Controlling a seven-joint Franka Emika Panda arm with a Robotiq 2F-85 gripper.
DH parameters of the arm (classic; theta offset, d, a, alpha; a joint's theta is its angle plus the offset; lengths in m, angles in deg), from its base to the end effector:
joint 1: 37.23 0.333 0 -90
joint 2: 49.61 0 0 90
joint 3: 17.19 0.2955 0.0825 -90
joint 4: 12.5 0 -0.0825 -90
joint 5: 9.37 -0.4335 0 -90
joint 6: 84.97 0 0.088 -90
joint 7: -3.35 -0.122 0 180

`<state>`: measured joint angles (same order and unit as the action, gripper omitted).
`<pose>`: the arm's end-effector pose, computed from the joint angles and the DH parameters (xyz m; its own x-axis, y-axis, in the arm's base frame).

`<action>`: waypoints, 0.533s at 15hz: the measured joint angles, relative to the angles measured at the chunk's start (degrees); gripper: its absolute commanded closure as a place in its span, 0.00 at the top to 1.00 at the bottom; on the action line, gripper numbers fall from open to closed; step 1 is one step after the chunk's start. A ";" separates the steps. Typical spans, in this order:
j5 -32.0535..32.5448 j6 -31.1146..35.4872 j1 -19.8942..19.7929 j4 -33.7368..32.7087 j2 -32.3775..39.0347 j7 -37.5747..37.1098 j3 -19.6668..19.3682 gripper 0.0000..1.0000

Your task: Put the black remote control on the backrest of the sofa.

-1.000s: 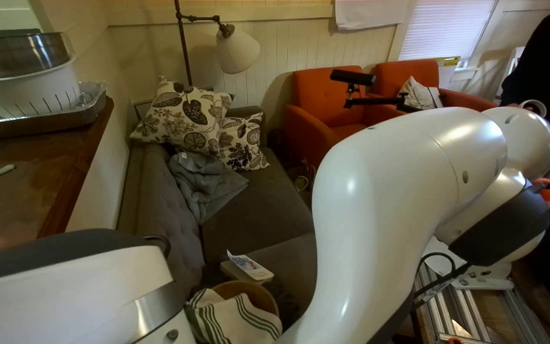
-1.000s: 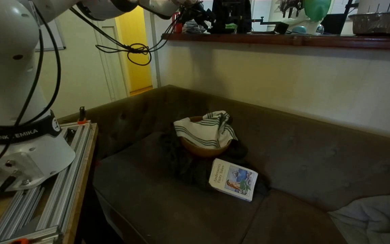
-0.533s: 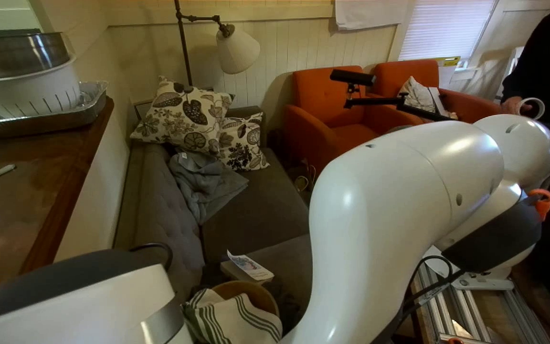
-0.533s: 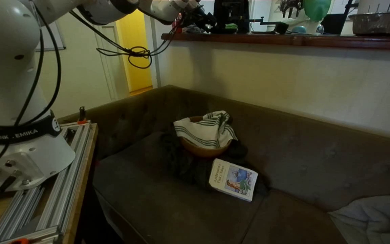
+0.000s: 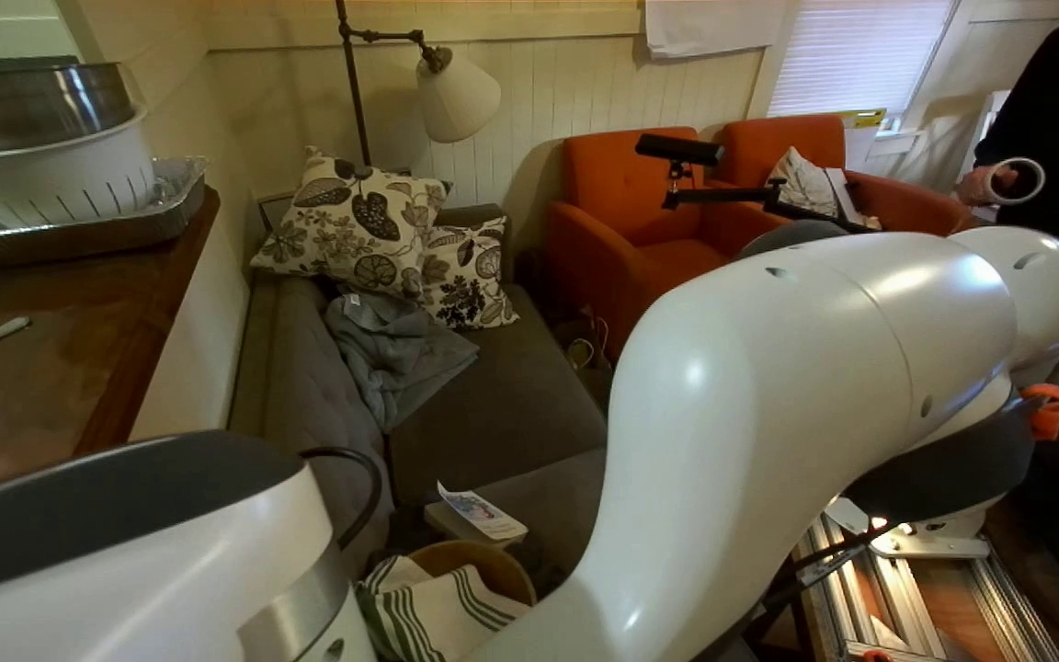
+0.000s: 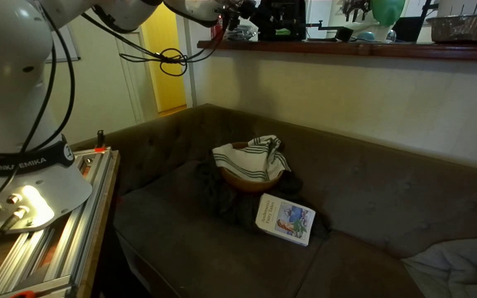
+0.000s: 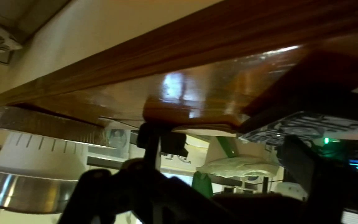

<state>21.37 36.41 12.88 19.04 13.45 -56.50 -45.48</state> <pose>0.6929 0.5263 0.4300 0.5231 0.0432 0.8511 -0.2131 -0.9604 0.1797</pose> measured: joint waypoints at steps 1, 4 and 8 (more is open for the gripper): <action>-0.11 -1.18 0.02 -0.04 -0.21 -0.17 -0.10 1.00; -0.62 -0.25 0.20 -0.11 -0.83 0.28 1.71 1.00; -2.79 6.01 0.05 -0.13 -0.96 2.40 6.84 1.00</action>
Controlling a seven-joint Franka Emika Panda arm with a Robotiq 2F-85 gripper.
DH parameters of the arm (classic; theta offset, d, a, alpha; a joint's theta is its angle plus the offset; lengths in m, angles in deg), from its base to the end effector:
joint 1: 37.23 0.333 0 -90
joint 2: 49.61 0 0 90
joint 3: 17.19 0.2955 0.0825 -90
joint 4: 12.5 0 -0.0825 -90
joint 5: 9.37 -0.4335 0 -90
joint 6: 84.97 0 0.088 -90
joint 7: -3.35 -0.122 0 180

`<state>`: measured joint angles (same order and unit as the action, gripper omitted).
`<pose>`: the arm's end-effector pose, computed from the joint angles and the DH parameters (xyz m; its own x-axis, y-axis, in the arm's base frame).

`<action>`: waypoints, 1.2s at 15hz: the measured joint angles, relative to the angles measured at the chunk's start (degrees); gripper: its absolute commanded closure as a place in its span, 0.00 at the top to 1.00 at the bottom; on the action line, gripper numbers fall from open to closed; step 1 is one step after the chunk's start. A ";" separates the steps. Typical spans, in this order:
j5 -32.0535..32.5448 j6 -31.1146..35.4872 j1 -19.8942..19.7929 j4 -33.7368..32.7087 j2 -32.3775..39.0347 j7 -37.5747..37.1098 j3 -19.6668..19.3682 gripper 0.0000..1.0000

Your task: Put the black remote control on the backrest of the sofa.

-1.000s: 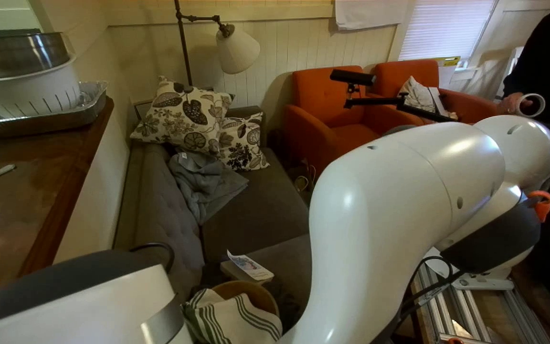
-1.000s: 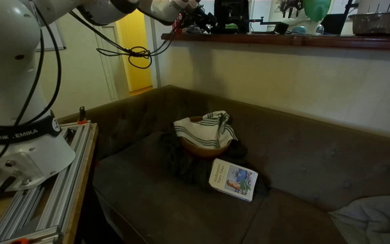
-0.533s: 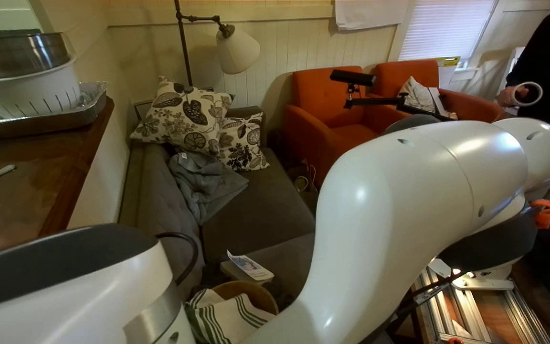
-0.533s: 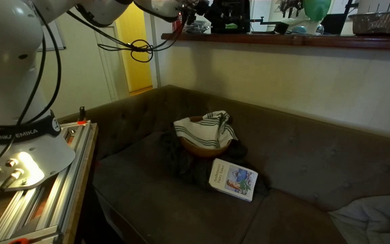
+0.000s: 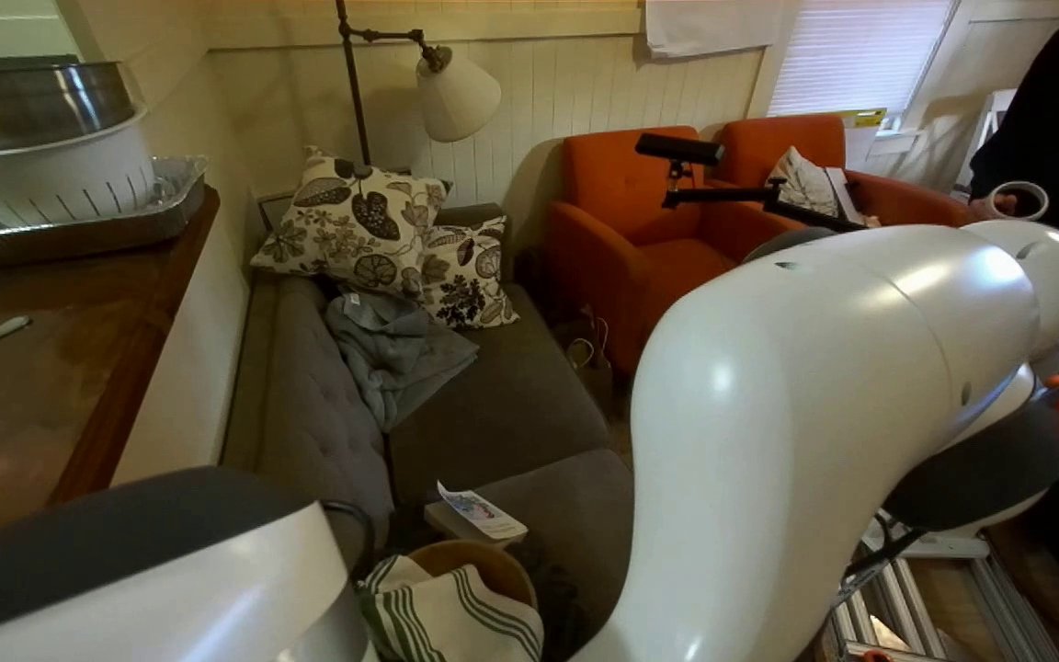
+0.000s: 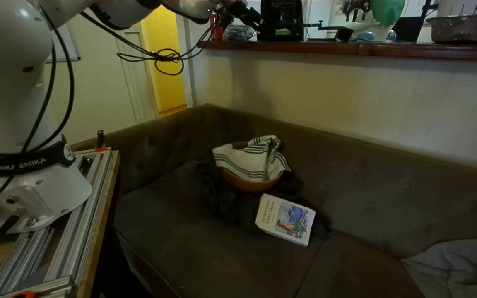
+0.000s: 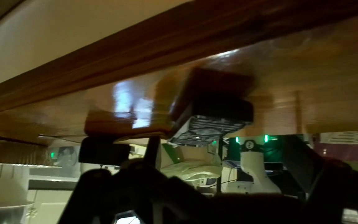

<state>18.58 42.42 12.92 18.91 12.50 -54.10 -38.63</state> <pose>0.6654 0.5703 0.4346 0.5644 0.0228 0.8252 -0.0498 -0.9969 0.0617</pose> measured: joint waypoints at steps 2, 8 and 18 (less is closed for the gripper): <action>-0.62 0.79 -0.18 0.01 0.15 0.48 1.81 1.00; -0.63 0.84 -0.75 0.02 1.72 0.43 2.07 1.00; 1.46 2.29 -1.21 -0.89 4.80 -15.63 -9.23 1.00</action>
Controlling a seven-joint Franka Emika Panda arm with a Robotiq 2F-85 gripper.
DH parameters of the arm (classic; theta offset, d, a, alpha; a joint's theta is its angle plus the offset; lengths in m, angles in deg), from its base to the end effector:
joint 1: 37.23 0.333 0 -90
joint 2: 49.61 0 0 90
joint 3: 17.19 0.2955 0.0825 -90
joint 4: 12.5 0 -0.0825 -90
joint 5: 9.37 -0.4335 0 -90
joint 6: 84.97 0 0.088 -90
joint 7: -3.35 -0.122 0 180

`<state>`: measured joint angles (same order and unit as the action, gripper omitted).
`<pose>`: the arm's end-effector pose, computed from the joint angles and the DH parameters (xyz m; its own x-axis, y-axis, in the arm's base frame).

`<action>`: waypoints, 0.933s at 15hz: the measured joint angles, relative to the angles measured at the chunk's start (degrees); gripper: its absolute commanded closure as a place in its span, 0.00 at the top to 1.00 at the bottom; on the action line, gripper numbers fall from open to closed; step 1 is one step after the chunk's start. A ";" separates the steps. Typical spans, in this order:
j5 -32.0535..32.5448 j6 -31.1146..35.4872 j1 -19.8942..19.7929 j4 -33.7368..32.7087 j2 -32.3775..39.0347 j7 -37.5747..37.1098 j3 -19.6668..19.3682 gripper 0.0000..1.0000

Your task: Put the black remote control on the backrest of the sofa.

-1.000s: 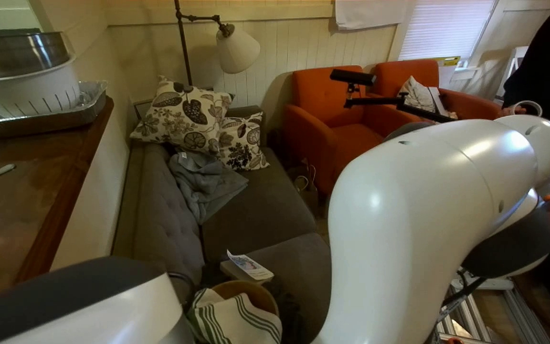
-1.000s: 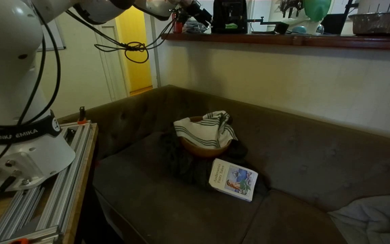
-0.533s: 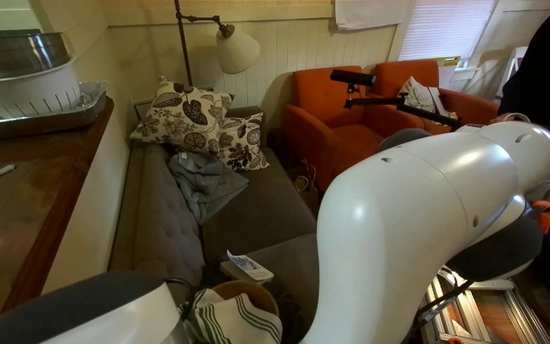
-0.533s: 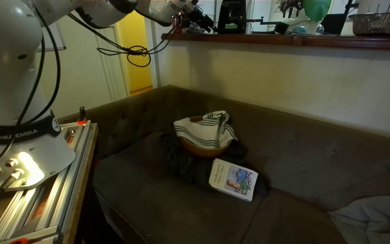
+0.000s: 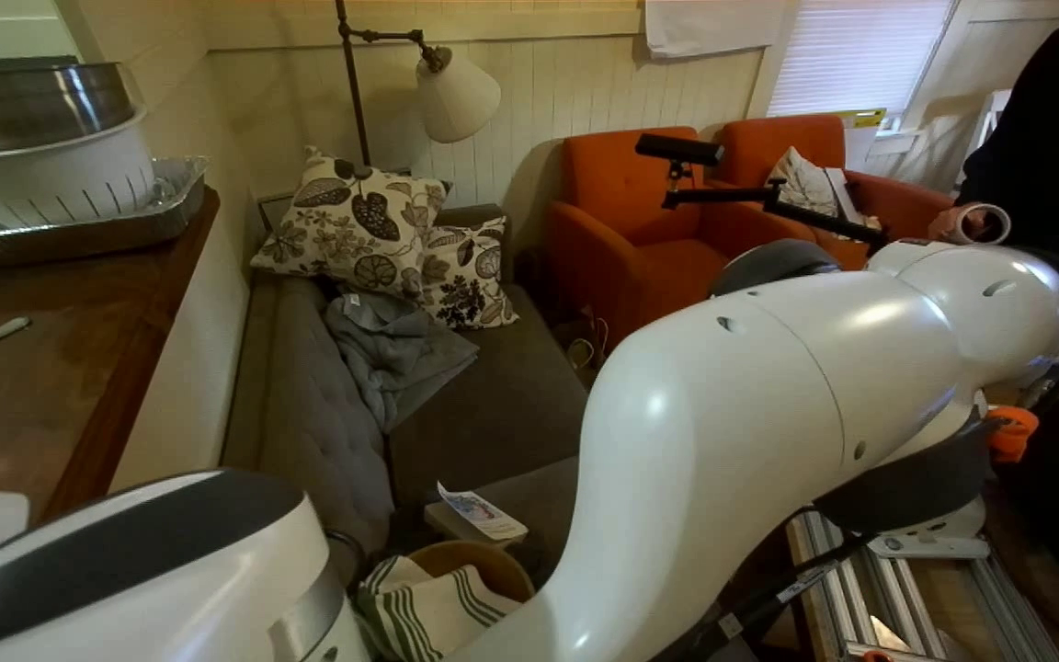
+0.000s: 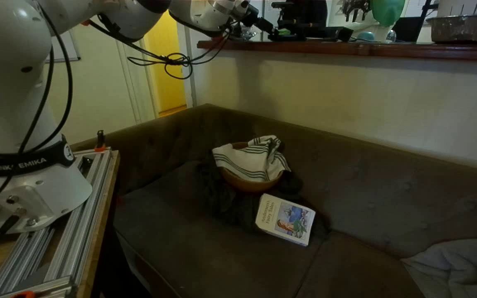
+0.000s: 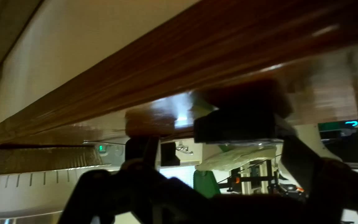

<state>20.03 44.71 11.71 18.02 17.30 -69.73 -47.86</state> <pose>0.7072 0.5283 0.3990 0.4334 -0.1403 0.8902 -0.2399 -0.9701 -0.0361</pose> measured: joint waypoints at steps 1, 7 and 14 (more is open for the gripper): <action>0.05 -0.53 0.02 0.00 0.02 -1.24 -1.13 1.00; -0.66 -0.50 0.50 -0.01 -0.10 4.95 2.20 1.00; -1.32 -1.34 -0.46 -1.03 -4.46 6.08 4.25 1.00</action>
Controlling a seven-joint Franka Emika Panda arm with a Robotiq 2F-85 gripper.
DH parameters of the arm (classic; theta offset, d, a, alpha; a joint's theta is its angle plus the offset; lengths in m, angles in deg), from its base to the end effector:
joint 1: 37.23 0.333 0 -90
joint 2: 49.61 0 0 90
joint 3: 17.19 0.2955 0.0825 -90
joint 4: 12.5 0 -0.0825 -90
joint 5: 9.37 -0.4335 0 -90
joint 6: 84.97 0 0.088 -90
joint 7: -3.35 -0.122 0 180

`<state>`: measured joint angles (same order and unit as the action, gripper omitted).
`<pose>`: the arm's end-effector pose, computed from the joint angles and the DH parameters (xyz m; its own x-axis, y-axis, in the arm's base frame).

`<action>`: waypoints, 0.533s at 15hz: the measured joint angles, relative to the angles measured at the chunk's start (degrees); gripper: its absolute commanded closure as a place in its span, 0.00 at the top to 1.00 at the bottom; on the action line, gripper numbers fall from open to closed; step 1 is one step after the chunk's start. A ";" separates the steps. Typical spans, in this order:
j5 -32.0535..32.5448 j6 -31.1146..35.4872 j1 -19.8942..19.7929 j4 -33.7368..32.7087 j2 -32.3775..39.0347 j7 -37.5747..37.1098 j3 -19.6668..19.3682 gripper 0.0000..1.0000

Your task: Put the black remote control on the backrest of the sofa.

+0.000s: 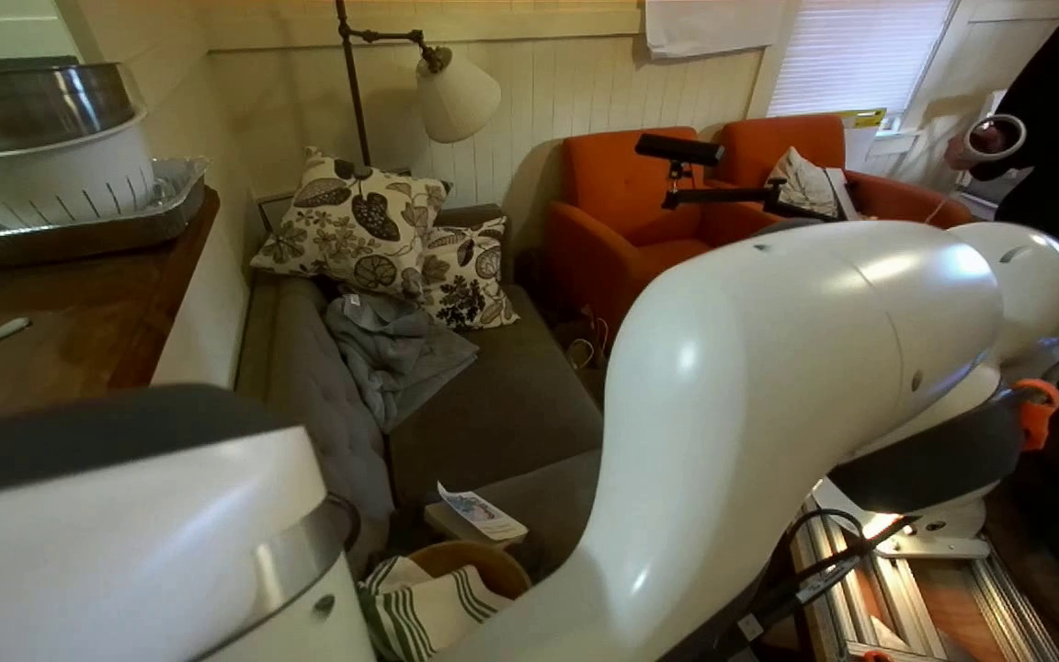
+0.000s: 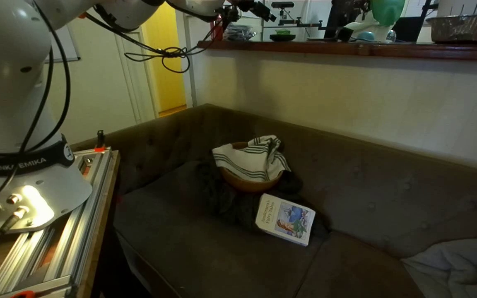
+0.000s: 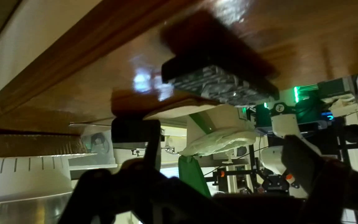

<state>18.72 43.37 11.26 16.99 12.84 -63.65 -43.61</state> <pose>0.6917 0.5360 0.4611 0.4661 -0.1395 0.8736 -0.1808 -0.9817 -0.0602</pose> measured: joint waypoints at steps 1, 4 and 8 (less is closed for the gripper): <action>0.00 -1.98 -0.05 0.03 -1.13 0.49 0.04 1.00; -3.48 -5.02 -1.50 0.68 -4.22 10.29 4.54 1.00; -9.74 -4.95 -6.02 0.76 -6.34 23.73 12.05 1.00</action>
<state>8.98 38.42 5.24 17.75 6.50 -39.92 -31.56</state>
